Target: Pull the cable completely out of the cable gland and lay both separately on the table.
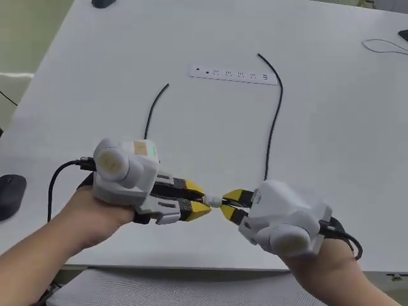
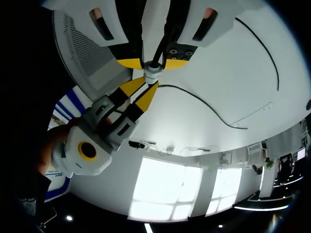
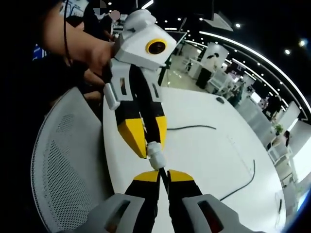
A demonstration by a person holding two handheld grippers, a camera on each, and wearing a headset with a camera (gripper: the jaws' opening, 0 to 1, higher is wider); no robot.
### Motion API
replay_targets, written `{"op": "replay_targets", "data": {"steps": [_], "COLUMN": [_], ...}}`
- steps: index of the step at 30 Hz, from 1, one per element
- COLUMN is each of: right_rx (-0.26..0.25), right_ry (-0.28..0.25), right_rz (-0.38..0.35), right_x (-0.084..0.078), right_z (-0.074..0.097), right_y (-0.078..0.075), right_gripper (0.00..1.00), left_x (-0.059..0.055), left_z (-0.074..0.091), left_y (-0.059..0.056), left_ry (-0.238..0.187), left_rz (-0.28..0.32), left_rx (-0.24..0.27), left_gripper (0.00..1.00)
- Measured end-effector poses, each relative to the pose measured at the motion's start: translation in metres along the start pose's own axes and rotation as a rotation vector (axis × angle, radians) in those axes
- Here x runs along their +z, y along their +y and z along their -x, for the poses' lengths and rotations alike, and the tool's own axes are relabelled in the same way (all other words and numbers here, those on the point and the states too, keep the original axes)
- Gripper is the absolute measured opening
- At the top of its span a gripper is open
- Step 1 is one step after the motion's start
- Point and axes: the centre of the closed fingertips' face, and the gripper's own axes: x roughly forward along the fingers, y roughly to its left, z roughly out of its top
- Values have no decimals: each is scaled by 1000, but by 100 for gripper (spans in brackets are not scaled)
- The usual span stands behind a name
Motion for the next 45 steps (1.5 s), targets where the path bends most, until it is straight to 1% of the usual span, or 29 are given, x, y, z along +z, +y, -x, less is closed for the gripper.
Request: {"op": "replay_targets", "data": {"steps": [2,9,12,13,14,15,16,17,20,24,27,28,29,31,32,35,37,39,42,43,45], "right_rx": [-1,5,9,9,1,-3,-4,-4,-9,-23,-26,-39,-39,-52,-60,-73,-79,-116,-149,-155,-162], "right_ry": [-2,-9,-16,-16,-3,-1,-1,-4,-3,7,-10,8,9,8,18,23,25,46,49,52,48], "right_rz": [-31,-54,-92,-91,-82,-82,-88,-111,-115,-136,-166,-166,-169,-207,-220,-250,-313,-354,-463,-490,-577], "right_x": [0,-4,-4,-4,-6,-7,-8,-8,-11,-18,-18,-22,-23,-29,-34,-43,-53,-66,-83,-88,-99], "right_z": [0,-1,-1,-2,-2,-2,-2,-2,-3,-2,-1,0,-1,1,2,4,4,7,9,10,9], "right_y": [-2,-5,-8,-9,-10,-12,-13,-15,-17,-22,-23,-25,-25,-29,-31,-35,-36,-43,-50,-51,-50], "right_gripper": [0,0,0,0,0,0,0,0,0,0,0,0,0,0,0,0,0,0,0,0,0], "left_x": [1,3,4,4,4,4,5,5,6,6,9,9,9,8,8,9,7,8,10,10,11], "left_z": [0,-2,-3,-3,-3,-3,-3,-3,-2,-1,-1,-1,-1,-1,0,0,-1,0,0,0,-1], "left_y": [0,3,4,5,7,8,10,10,11,14,13,13,14,15,16,14,13,13,10,9,6], "left_ry": [-2,-10,-16,-17,-17,-19,-21,-21,-21,-18,-24,-22,-20,-19,-21,-26,-20,-28,-42,-43,-47], "left_rz": [3,-11,-5,-5,-7,-5,-1,1,-3,5,2,0,-1,6,6,8,12,12,24,25,27], "left_rx": [4,12,15,16,21,24,25,25,34,42,42,44,46,49,50,47,50,52,52,50,45], "left_gripper": [15,15,15,15,15,15,15,15,15,15,15,15,15,15,15,15,15,15,15,15,15]}}
